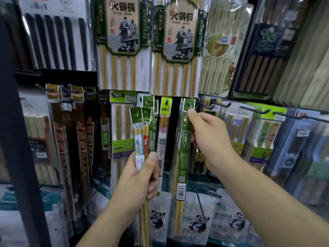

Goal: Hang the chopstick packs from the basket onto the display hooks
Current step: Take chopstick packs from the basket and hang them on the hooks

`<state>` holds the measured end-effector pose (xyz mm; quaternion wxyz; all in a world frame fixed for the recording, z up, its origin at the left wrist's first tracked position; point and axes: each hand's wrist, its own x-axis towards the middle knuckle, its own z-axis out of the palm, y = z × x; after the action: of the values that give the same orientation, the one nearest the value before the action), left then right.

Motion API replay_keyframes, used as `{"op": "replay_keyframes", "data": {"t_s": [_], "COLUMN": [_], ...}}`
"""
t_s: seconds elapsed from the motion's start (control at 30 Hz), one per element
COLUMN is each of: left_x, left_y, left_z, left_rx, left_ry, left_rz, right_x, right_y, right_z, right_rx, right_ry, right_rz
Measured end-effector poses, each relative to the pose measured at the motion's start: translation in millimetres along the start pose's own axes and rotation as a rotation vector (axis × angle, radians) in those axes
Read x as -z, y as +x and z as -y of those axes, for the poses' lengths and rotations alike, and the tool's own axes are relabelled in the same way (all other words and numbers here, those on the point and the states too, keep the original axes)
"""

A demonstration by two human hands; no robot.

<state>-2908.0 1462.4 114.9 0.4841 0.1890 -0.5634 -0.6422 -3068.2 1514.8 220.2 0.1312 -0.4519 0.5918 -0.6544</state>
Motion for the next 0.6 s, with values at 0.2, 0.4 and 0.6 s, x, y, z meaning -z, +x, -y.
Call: {"op": "replay_keyframes", "data": {"t_s": [0.2, 0.4, 0.6], "left_x": [1, -6, -11], "left_y": [0, -4, -7], "left_z": [-1, -5, -8], "left_rx": [0.044, -0.033, -0.032], "left_ry": [-0.012, -0.021, 0.086], "left_rz": [-0.026, -0.081, -0.066], "right_x": [-1, -1, 0], "right_y": [3, 5, -2], "right_z": [7, 5, -13], "right_rx": [0.002, -0.003, 0.085], "right_ry": [-0.022, -0.088, -0.185], "right_rz": [-0.034, -0.056, -0.106]}}
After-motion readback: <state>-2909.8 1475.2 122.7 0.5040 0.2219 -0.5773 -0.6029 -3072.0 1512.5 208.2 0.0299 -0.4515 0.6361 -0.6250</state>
